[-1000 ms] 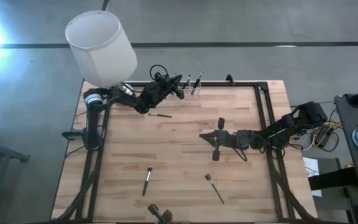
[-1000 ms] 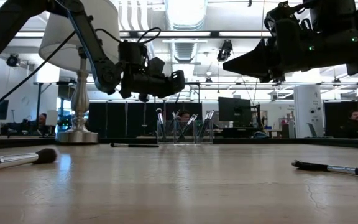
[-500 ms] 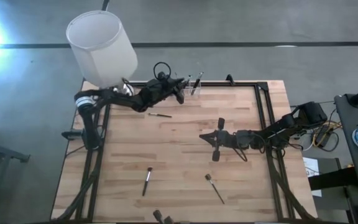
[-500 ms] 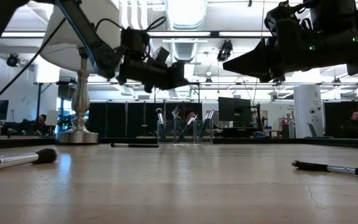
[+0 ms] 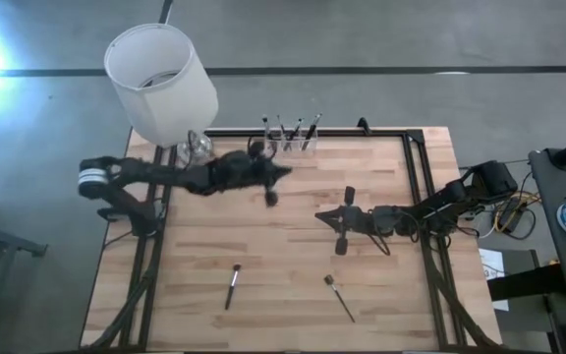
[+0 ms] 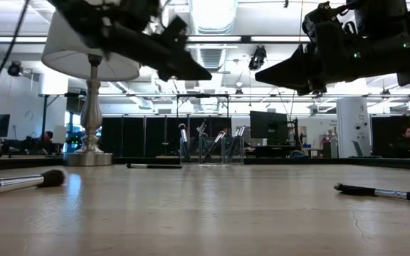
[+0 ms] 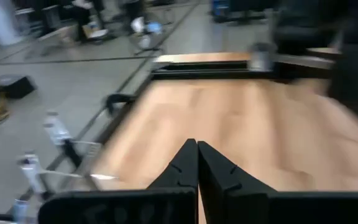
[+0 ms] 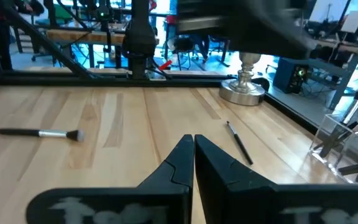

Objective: Put items in baskets/containers
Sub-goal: Put the eyeshadow brush into the transparent organizer

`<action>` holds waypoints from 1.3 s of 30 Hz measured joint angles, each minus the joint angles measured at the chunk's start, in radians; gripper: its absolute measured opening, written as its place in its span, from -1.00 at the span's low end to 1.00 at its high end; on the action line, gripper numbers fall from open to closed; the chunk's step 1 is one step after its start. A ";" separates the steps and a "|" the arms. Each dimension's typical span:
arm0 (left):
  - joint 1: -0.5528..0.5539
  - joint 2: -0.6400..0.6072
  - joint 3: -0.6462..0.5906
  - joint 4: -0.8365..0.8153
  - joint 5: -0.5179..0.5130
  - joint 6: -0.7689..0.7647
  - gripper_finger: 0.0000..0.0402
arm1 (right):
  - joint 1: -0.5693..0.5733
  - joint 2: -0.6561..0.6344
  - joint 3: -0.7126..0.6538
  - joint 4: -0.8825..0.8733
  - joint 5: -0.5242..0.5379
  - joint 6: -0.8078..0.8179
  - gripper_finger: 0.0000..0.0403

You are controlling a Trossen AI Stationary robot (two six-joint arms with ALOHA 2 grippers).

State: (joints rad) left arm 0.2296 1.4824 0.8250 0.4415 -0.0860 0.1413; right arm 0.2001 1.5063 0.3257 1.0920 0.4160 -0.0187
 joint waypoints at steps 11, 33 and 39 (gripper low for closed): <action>-0.226 -0.216 -0.482 0.337 -0.002 -0.144 -1.00 | 0.037 0.000 0.209 -0.479 0.029 0.171 -0.96; -0.272 -0.268 -0.780 0.578 -0.012 -0.256 -1.00 | 0.432 0.263 0.866 -1.805 -0.085 1.308 -0.78; -0.272 -0.266 -0.783 0.567 -0.012 -0.272 -1.00 | 0.444 0.413 1.037 -1.955 -0.162 1.402 -0.49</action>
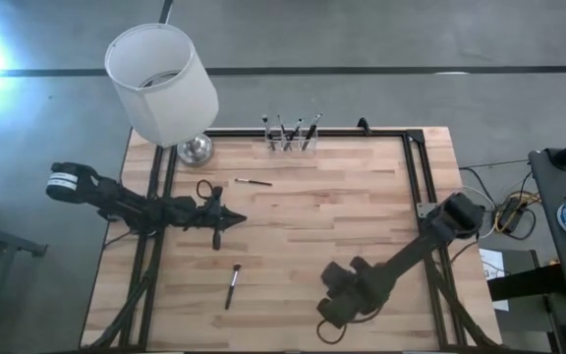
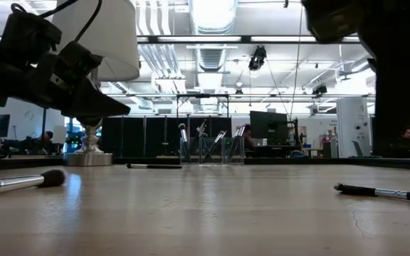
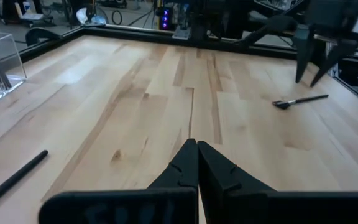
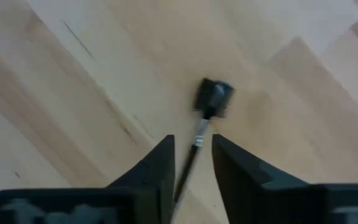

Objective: Put items in baskets/containers
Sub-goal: Put the eyeshadow brush into the transparent organizer

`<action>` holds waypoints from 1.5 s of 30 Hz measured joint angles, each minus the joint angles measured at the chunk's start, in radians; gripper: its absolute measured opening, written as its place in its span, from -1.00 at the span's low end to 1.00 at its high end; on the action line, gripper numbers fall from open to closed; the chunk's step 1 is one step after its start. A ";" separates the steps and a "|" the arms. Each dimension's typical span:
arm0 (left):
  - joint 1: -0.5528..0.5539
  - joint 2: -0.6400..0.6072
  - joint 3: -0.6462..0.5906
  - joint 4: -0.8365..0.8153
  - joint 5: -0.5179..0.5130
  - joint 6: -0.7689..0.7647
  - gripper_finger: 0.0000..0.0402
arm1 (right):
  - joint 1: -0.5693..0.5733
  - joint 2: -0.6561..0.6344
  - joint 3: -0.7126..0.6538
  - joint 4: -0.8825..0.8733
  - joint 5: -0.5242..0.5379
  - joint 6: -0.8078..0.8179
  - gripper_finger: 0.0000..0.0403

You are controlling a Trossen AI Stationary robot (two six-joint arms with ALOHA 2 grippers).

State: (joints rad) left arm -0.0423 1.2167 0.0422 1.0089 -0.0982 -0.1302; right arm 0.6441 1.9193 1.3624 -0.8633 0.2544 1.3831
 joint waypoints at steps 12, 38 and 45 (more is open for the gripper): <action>0.000 0.003 0.000 0.000 0.000 -0.002 -1.00 | -0.048 0.094 0.036 -0.038 -0.077 0.059 -0.46; 0.000 0.004 0.000 0.000 0.000 -0.009 -1.00 | -0.059 0.087 -0.052 0.089 -0.096 0.033 -0.83; 0.001 0.004 0.000 0.000 0.000 -0.018 -1.00 | -0.060 0.075 -0.038 0.088 -0.094 -0.026 -0.93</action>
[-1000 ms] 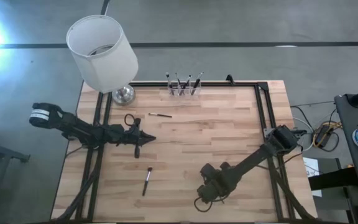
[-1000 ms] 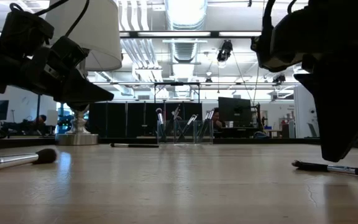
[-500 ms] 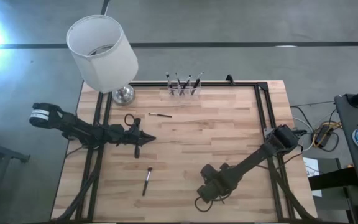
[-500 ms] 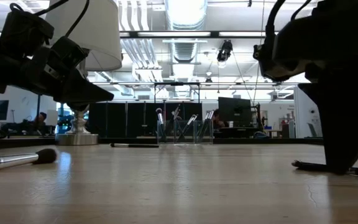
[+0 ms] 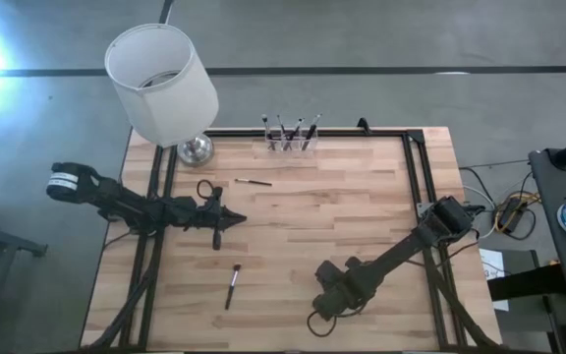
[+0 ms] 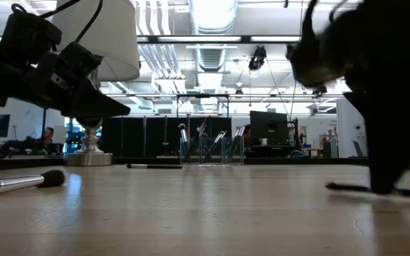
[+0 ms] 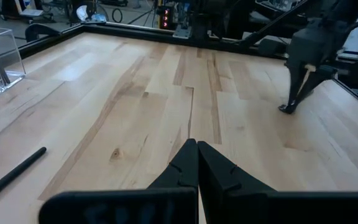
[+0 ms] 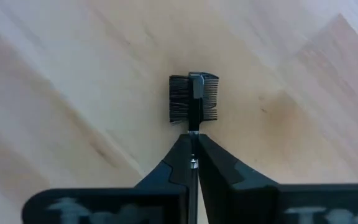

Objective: Put items in baskets/containers
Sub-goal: Put the eyeshadow brush into the transparent organizer

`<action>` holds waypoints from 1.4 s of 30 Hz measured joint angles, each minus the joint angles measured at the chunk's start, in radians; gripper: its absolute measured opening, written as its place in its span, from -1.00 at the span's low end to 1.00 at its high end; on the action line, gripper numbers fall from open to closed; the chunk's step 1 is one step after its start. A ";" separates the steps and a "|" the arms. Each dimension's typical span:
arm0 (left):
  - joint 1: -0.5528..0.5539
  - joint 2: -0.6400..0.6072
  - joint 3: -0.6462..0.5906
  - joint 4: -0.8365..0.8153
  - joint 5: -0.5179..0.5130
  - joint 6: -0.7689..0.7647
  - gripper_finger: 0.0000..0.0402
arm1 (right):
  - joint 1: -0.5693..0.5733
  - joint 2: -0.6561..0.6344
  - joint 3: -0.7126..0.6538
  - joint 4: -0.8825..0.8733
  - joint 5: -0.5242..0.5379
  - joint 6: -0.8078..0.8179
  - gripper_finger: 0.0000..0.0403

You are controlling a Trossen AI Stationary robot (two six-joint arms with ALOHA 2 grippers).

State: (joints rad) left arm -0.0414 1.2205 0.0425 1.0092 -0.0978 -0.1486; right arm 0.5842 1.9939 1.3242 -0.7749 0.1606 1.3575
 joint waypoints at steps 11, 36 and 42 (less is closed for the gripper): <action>0.000 0.000 0.000 -0.002 0.000 -0.003 -1.00 | 0.004 -0.156 -0.002 0.050 0.347 -0.213 -0.95; -0.001 0.001 0.000 -0.010 0.000 -0.005 -1.00 | -0.360 -0.205 -0.242 0.785 0.023 -0.911 -0.96; -0.001 0.001 0.000 -0.057 0.001 -0.019 -1.00 | -0.343 -0.130 -0.082 0.617 0.029 -0.870 -0.85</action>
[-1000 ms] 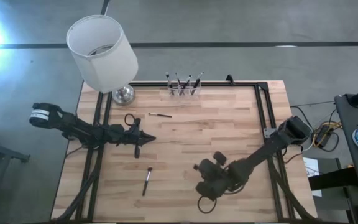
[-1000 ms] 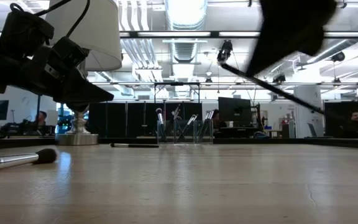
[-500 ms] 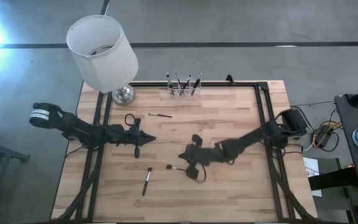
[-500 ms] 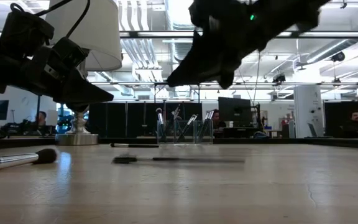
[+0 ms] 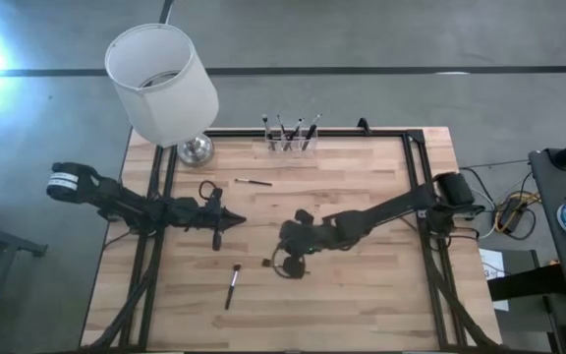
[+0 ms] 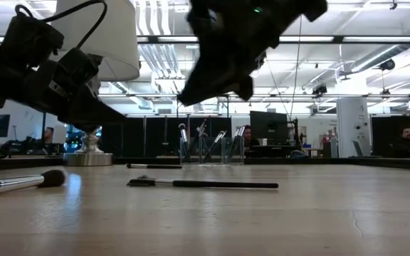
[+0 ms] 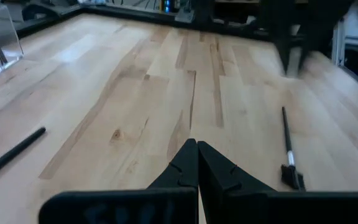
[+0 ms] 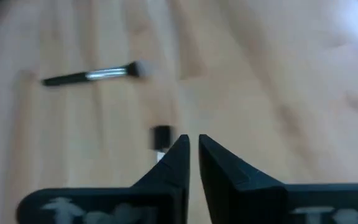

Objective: Put items in baskets/containers
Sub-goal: Put the eyeshadow brush into the transparent organizer

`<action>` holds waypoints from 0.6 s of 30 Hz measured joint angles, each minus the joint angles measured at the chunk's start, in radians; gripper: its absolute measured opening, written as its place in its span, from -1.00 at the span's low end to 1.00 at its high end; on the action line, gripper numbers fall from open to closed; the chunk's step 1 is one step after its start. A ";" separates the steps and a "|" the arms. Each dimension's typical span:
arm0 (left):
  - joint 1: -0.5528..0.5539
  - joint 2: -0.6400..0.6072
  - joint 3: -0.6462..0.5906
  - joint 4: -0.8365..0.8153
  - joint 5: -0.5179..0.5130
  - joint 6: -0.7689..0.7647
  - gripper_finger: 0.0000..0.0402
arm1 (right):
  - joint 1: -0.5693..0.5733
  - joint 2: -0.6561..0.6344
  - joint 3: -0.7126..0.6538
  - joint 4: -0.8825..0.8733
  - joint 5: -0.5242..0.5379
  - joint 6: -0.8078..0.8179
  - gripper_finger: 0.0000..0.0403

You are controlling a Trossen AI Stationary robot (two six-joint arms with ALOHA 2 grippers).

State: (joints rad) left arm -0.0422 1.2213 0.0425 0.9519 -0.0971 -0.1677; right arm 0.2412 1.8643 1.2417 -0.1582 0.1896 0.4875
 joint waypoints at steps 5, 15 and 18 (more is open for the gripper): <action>-0.002 0.004 -0.001 -0.012 0.000 -0.009 -1.00 | 0.008 0.122 0.121 -0.049 -0.095 0.011 -0.61; -0.003 0.010 -0.005 -0.011 0.000 -0.009 -1.00 | -0.020 0.393 0.451 -0.344 -0.164 -0.040 -0.22; -0.003 0.011 -0.008 -0.010 0.000 -0.009 -1.00 | -0.024 0.441 0.523 -0.422 -0.164 -0.051 -0.17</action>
State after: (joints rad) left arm -0.0452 1.2320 0.0350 0.9417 -0.0971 -0.1764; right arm 0.2177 2.3051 1.7651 -0.5799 0.0252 0.4364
